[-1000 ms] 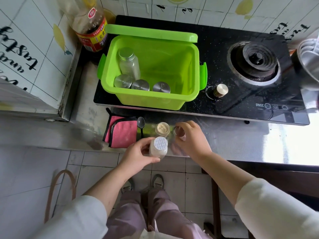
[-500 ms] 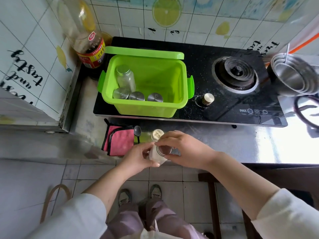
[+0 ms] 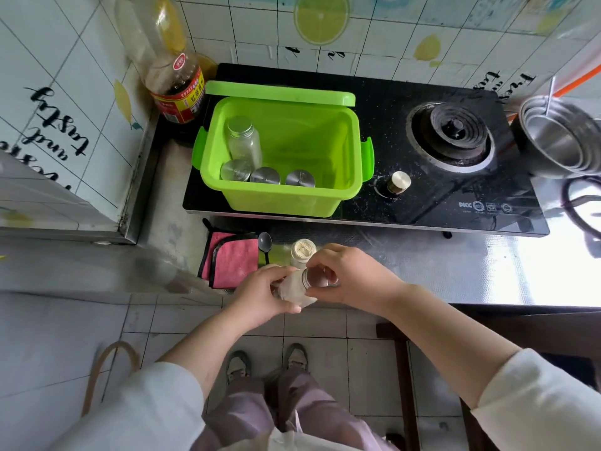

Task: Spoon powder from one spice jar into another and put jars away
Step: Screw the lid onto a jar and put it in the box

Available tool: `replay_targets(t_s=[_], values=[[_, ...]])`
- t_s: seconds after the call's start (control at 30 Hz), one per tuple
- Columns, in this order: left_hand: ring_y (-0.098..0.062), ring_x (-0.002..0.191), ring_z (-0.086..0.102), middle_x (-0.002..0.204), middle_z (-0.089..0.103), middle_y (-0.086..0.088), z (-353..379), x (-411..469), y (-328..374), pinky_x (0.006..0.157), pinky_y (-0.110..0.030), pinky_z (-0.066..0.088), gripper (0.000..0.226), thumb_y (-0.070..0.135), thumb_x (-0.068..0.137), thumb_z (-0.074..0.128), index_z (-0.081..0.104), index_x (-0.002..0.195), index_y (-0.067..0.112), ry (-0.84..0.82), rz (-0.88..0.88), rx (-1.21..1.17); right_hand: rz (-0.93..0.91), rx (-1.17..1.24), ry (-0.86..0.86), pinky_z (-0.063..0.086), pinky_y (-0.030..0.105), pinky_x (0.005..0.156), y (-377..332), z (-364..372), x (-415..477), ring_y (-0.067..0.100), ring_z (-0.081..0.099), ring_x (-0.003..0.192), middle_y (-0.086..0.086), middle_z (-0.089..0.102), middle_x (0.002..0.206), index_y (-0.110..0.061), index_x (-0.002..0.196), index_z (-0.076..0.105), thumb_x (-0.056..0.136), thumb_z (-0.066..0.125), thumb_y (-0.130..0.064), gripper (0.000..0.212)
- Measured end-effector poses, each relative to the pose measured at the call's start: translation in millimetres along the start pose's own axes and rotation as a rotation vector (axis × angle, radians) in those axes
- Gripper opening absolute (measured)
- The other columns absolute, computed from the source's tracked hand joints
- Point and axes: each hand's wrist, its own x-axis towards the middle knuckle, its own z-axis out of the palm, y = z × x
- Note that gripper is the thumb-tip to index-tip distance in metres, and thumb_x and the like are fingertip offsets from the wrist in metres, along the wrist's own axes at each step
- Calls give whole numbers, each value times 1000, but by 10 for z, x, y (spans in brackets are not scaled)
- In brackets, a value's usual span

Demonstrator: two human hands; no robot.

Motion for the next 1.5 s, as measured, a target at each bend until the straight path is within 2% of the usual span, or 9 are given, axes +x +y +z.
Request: replay_targets(t_s=[0.17,0.47,0.7,0.87,1.0,1.1,1.2,1.33,1.5], values=[[-3,97,57,103,60,15,-47,-47,27,84,-21,45,64,21,57,91,64,112,37,40,27,12,136,-40,47,52,41,63,-29,76,28,16,56,68,-4,60,77,-19,83,56,74,67,-50,35],[-11,97,58,100,58,12,-140,-154,-14,86,-32,50,69,25,56,92,65,119,28,92,85,56,316,-324,10,42,31,54,-253,115,68,29,61,70,7,64,76,-14,76,52,90,30,-69,61],[-5,96,55,103,56,20,-428,-158,63,80,-13,42,69,19,56,92,64,118,29,120,44,55,-53,7,-64,47,23,77,-275,12,35,11,56,87,-4,54,112,-31,134,44,83,71,-37,58],[-5,106,52,110,55,17,-589,-172,145,86,-12,39,68,17,57,92,65,119,29,134,84,62,127,-139,20,50,34,65,-523,-133,190,24,61,78,1,65,88,-17,105,52,80,65,-55,47],[-4,100,55,103,58,17,-680,-220,225,83,-12,41,66,23,57,92,64,117,32,121,115,105,226,-394,25,41,31,54,-662,-198,241,26,59,70,-2,53,69,-17,82,50,81,36,-77,61],[-4,97,57,104,59,12,-768,-238,273,77,-8,44,65,19,57,92,65,115,30,128,123,72,226,-317,23,50,33,65,-705,-327,189,23,64,87,-3,63,100,-28,123,47,70,37,-86,79],[-4,92,58,102,59,12,-853,-236,335,75,-16,49,62,19,56,92,64,107,39,151,125,45,18,-190,-32,52,34,73,-734,-373,187,20,61,96,-4,56,119,-37,138,33,83,62,-52,64],[-3,93,58,101,61,11,-864,-234,395,80,-20,46,61,21,54,92,65,106,38,154,137,42,128,-158,98,50,34,63,-828,-365,225,23,61,79,-1,65,92,-21,115,52,87,57,-55,45],[0,89,57,102,59,8,-819,-240,370,68,-5,43,61,15,56,92,63,106,36,117,141,3,257,-356,129,49,31,58,-831,-299,212,21,61,72,-4,62,79,-22,95,55,63,16,-91,86]])
